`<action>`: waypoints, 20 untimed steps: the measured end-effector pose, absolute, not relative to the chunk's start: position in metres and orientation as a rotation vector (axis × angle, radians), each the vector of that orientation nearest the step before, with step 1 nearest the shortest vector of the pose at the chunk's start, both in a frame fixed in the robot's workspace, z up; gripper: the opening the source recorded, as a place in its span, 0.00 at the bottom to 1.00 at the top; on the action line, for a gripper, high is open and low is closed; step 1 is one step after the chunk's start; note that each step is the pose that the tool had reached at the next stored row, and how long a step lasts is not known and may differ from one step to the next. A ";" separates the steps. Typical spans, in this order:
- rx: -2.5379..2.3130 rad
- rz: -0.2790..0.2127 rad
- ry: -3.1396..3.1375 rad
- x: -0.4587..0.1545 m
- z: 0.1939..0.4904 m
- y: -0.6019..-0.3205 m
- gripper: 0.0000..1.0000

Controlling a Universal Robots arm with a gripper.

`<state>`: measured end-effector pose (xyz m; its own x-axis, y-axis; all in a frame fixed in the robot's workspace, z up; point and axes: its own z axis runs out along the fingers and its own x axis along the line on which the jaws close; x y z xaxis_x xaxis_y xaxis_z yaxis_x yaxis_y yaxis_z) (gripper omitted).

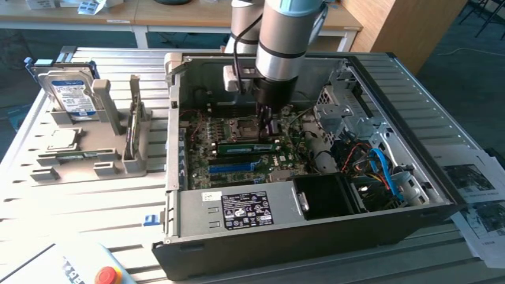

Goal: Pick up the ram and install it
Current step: 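Press down the ram until it locks into place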

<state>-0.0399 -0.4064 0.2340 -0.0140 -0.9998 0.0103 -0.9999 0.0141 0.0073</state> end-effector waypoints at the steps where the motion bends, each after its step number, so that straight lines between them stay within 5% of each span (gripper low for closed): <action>1: 2.197 0.003 -2.228 -0.042 0.234 -0.406 0.10; 20: 2.199 0.007 -2.230 -0.077 0.234 -0.405 0.10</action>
<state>-0.0767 -0.4052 0.2340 -0.0141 -0.9998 0.0103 -0.9999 0.0142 0.0035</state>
